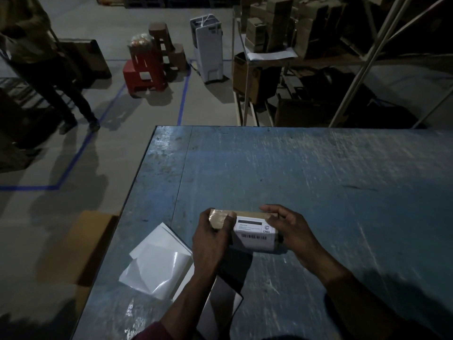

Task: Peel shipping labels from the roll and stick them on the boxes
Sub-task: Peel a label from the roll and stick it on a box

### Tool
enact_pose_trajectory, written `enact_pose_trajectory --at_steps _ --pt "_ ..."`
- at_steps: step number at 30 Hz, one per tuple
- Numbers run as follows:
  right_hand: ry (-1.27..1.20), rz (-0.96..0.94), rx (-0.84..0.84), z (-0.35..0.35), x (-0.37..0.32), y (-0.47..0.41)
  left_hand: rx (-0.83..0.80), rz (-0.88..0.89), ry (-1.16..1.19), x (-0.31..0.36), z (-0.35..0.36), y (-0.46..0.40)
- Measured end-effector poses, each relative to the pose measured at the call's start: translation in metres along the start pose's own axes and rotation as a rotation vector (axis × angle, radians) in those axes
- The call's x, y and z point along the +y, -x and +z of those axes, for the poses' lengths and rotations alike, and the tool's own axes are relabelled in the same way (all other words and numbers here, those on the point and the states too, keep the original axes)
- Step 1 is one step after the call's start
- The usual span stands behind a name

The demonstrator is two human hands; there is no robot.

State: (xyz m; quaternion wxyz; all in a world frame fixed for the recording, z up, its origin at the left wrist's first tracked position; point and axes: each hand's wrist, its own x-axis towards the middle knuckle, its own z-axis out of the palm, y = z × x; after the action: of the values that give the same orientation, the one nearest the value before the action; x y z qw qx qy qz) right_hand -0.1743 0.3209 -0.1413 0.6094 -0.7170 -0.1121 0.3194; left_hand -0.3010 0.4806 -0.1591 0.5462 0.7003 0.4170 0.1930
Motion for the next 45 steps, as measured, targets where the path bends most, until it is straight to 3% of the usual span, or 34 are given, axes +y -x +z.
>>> enact_pose_trajectory --at_steps 4,9,15,20,27,30,34,40,45 --pt "0.089 0.067 0.072 -0.005 0.004 -0.004 -0.123 0.004 -0.053 0.003 -0.008 -0.007" --pt "-0.080 0.302 0.072 -0.021 -0.008 -0.003 -0.482 0.015 0.050 0.010 -0.026 -0.022" --pt "-0.079 0.339 0.056 -0.035 -0.015 -0.009 -0.740 0.141 -0.032 0.000 -0.043 -0.042" --pt "-0.062 0.408 0.091 -0.035 -0.009 -0.012 -0.630 0.315 -0.251 -0.002 -0.027 -0.050" --pt "0.300 0.305 0.049 -0.042 0.001 -0.010 -0.691 0.158 -0.258 -0.017 -0.017 -0.056" --pt "0.297 0.294 0.023 -0.044 0.004 -0.004 -0.755 0.115 -0.221 -0.018 -0.016 -0.058" --pt "0.272 0.312 -0.025 -0.044 0.011 -0.003 -0.765 0.131 -0.353 -0.020 -0.014 -0.065" --pt "0.349 0.373 -0.007 -0.050 0.018 -0.008 -0.608 0.248 -0.709 -0.012 -0.004 -0.078" --pt "0.479 0.281 -0.035 -0.063 0.018 -0.010 -0.647 0.480 -0.622 -0.008 0.003 -0.070"
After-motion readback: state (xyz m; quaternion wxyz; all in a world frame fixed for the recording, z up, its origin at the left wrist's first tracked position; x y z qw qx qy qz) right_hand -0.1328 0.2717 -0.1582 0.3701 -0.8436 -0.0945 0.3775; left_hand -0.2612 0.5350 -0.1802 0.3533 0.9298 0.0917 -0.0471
